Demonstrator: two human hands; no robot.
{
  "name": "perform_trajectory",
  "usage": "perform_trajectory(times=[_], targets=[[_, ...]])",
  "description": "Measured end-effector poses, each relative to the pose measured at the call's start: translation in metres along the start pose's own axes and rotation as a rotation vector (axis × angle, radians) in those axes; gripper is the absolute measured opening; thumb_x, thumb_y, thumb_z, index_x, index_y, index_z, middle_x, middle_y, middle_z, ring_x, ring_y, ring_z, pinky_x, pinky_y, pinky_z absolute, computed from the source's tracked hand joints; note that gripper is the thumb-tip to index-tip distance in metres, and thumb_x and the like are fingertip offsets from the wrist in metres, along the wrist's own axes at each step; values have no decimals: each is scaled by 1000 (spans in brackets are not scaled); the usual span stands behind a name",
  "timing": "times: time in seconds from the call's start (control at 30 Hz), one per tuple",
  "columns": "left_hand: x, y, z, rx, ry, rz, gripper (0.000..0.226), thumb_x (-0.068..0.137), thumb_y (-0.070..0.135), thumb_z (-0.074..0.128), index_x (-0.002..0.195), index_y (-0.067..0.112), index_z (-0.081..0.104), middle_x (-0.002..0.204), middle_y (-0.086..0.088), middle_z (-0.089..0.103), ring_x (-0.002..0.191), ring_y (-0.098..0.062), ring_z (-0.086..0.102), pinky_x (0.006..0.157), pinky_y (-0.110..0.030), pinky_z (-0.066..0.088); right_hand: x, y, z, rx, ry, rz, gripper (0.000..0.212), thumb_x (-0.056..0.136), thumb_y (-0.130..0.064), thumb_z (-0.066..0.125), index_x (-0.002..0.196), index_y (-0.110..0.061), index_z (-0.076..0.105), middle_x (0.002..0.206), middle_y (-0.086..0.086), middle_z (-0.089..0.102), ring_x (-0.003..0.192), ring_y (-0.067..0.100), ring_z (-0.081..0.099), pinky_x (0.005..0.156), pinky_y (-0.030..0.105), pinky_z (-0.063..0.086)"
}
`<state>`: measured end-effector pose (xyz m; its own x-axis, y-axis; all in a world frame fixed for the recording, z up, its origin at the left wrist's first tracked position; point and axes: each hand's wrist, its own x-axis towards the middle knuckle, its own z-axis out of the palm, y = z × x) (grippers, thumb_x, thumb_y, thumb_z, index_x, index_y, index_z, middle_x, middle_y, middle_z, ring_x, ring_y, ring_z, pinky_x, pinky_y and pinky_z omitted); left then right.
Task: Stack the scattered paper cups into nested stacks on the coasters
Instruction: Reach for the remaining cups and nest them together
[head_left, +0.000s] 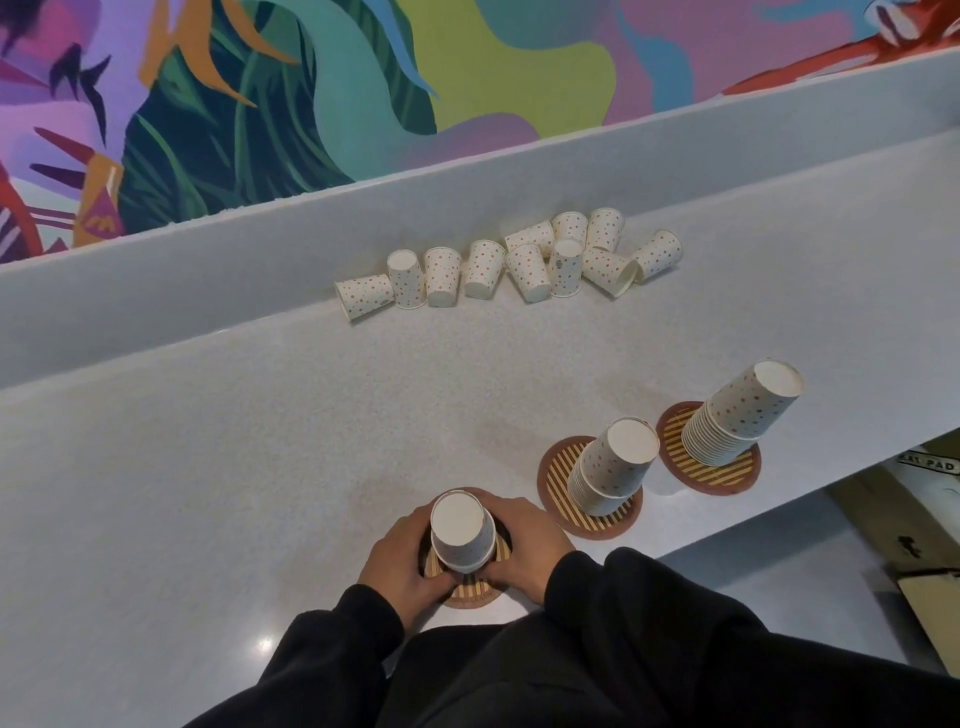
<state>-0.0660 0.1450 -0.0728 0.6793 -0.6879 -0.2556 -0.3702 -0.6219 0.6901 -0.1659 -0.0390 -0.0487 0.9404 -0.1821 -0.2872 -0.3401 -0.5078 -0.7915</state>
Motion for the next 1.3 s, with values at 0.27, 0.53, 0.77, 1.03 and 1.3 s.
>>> perform_trajectory(times=[0.27, 0.53, 0.77, 1.03, 1.3], targets=[[8, -8, -6, 9, -22, 18, 77, 69, 51, 85, 124, 66, 33, 116, 45, 43, 111, 4, 52, 94, -14, 41, 4, 4, 6, -17, 49, 20, 76, 76, -43, 81, 141, -50, 44, 138, -22, 59, 123, -8, 46, 105, 19, 34], [2, -7, -3, -53, 3, -24, 78, 67, 50, 84, 126, 62, 35, 118, 41, 48, 111, 3, 55, 95, -17, 45, 4, 9, 11, -107, 29, 44, 78, 78, -36, 80, 143, -52, 39, 141, -22, 54, 125, -7, 41, 108, 22, 33], [11, 4, -19, -104, -119, -44, 103, 68, 36, 78, 146, 56, 14, 139, 30, 45, 124, 4, 48, 110, -20, 39, -3, -24, -19, 47, -131, 151, 63, 89, -23, 72, 143, -40, 44, 139, -21, 55, 126, -3, 49, 114, 26, 41], [70, -2, -149, -34, 149, 7, 66, 81, -2, 73, 121, 49, 55, 104, 9, 70, 94, -2, 66, 78, -19, 53, 14, -113, -149, 220, -159, 58, 72, 87, -10, 78, 146, -31, 43, 140, -8, 55, 126, 10, 59, 103, 26, 52], [192, 8, -214, 230, 275, 28, 50, 87, 21, 76, 134, 24, 60, 128, 1, 63, 111, -17, 60, 100, -33, 49, 166, -140, -197, 228, -33, 182, 45, 91, -24, 75, 132, -20, 57, 124, 4, 67, 112, 22, 65, 89, 41, 57]])
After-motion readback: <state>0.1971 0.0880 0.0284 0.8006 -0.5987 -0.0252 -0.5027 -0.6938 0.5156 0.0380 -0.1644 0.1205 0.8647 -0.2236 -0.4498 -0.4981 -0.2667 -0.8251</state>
